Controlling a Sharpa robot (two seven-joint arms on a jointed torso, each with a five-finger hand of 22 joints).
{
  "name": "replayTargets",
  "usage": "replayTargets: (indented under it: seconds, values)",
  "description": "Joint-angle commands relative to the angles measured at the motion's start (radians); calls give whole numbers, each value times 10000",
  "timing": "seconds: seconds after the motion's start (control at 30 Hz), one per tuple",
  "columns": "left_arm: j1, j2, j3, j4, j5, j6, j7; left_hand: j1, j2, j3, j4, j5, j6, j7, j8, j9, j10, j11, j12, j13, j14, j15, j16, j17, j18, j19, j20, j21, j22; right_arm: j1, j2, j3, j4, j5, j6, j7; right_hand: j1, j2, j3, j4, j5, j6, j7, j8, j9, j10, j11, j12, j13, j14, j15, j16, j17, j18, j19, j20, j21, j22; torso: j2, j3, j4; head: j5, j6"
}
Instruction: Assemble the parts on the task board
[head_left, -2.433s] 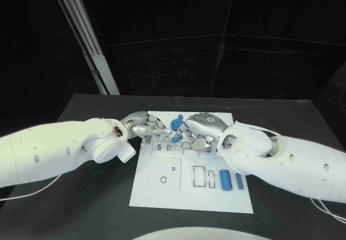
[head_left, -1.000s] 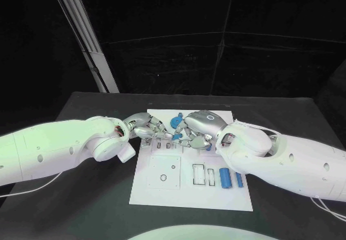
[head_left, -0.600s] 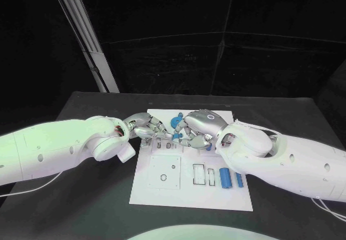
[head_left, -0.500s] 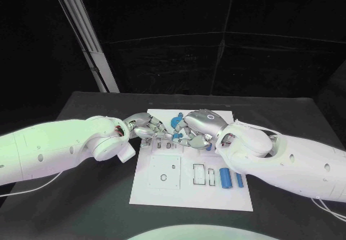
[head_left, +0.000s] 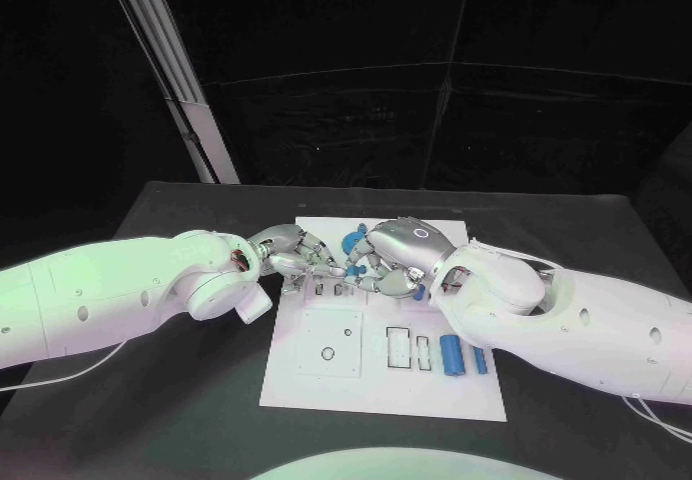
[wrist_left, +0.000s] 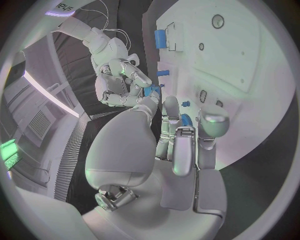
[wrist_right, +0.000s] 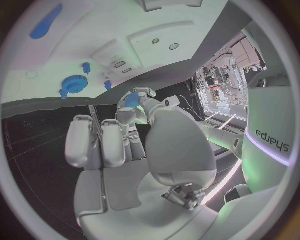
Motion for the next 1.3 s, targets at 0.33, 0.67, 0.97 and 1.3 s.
replayTargets:
  seconds: [0.33, 0.67, 0.97, 1.3]
  values:
    - [-1, 50, -2, -1, -55, -30, -82, 83, -27, 53, 23, 28, 78, 26, -45, -18, 24, -29, -71, -13, 758, -64, 37, 1426, -164, 58, -25, 36, 7, 28, 80, 21, 97, -41, -178, 154, 46, 33, 63, 21, 62, 323, -217, 64, 21, 91, -22, 91, 66, 449, -86, 26, -22, -110, 69, -27, 13, 9, -6, 2, -7, 25, -19]
    - [0, 46, -2, -4, -55, -62, -89, 66, -32, 54, 29, 26, 81, 29, -47, -20, 28, -26, -72, -13, 759, -62, 38, 1427, -165, 58, -24, 38, 11, 29, 117, 21, 40, -120, 121, -18, 51, 16, 61, 16, 44, 339, -224, 74, 23, 91, -28, 67, 51, 443, -91, 0, -53, -108, 65, -31, 9, 0, -11, 0, -2, 18, -40]
    - [5, -203, -1, -95, -55, -153, -86, 66, -32, 54, 29, 26, 81, 29, -47, -20, 28, -26, -72, -13, 759, -62, 38, 1427, -165, 58, -24, 38, 11, 33, 229, 21, -185, -675, 878, -491, 52, -9, 54, 12, 9, 344, -228, 78, 23, 93, -31, 49, 45, 434, -96, -32, -90, -107, 63, -36, 7, -3, -16, -4, 7, 9, -50]
    - [66, -715, 2, -139, -52, -344, 70, 50, -40, 63, 31, 27, 88, 29, -50, -24, 36, -26, -75, -12, 758, -60, 37, 1425, -166, 57, -23, 39, 13, 63, 667, 17, -660, -1396, 1754, -984, 52, -16, 54, 11, -5, 345, -228, 79, 22, 94, -33, 43, 46, 431, -97, -37, -95, -111, 74, -38, 16, 16, -15, -25, 11, -9, -46]
